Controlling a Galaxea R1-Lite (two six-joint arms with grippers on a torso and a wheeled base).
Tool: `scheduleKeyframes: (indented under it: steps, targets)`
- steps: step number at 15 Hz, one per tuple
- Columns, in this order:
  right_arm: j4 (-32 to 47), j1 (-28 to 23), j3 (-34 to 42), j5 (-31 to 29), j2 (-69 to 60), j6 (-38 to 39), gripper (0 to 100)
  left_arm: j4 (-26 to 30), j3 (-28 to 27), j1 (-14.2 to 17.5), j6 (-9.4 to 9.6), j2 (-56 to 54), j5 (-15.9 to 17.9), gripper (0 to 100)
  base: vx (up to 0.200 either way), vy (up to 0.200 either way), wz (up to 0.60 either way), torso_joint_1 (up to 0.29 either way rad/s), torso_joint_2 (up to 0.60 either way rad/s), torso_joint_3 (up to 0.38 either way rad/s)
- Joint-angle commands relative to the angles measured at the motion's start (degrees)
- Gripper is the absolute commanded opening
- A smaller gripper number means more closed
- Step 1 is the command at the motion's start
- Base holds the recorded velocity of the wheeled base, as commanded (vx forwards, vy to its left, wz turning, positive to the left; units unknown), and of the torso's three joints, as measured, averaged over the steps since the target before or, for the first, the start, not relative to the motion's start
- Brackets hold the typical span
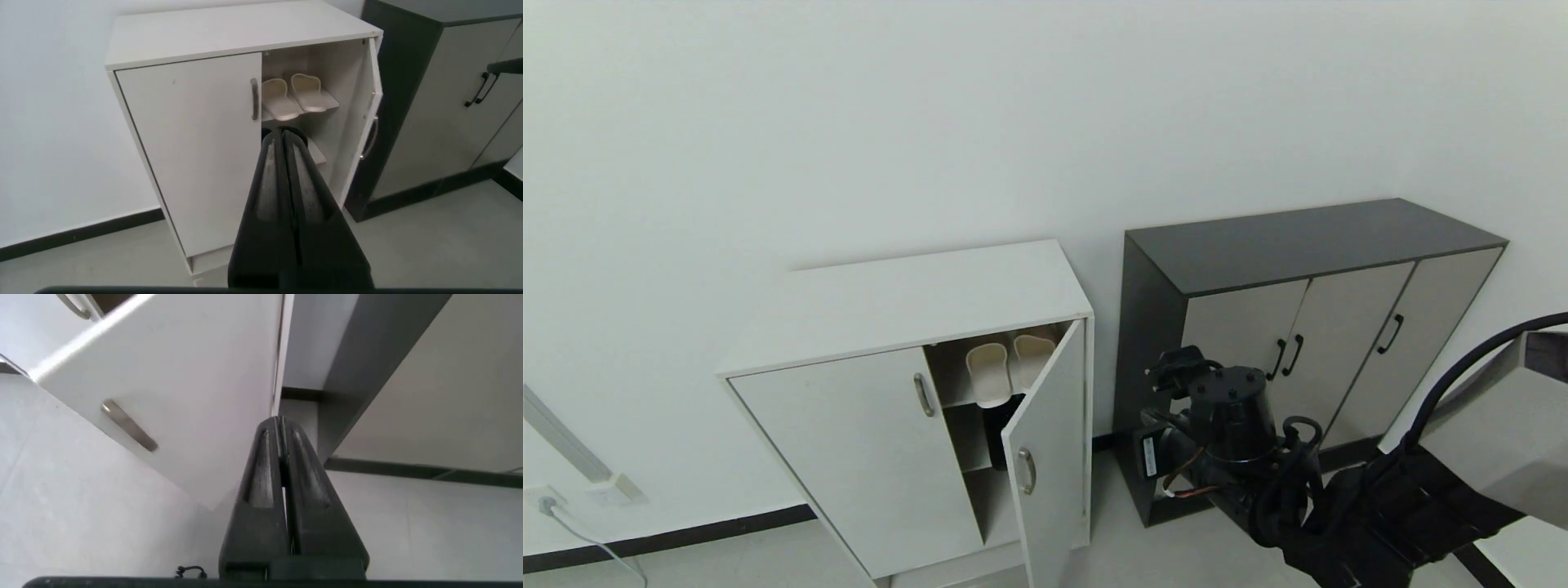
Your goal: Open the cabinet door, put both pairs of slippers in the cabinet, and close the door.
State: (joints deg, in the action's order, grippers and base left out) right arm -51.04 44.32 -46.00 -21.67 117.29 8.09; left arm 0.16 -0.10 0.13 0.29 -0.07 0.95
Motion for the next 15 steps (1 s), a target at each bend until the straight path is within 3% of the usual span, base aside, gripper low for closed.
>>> scheduleKeyframes:
  steps: [1, 5, 12, 15]
  targets:
    - [-0.02, 0.06, 0.03, -0.03, 0.22, -0.01, 0, 0.02, 0.01, 0.04, 0.06, 0.07, 0.02, 0, 0.000, 0.000, 0.60, 0.002, 0.00, 0.002]
    - [-0.02, 0.06, 1.08, 0.14, 0.31, -0.98, 0, 0.02, 0.01, 0.04, -0.03, 0.07, 0.02, 0, 0.000, 0.000, 0.60, 0.004, 0.00, 0.002]
    - [-3.63, -0.91, 2.40, 0.32, 1.54, -2.65, 0, 0.02, 0.01, 0.04, -0.03, 0.07, 0.02, 0, 0.000, 0.000, 0.00, 0.000, 0.00, 0.000]
    - [-7.67, -3.54, 6.53, 5.33, -0.13, -5.02, 0, 0.02, 0.01, 0.04, -0.12, 0.07, 0.02, 0, 0.000, 0.000, 0.00, 0.000, 0.00, 0.000]
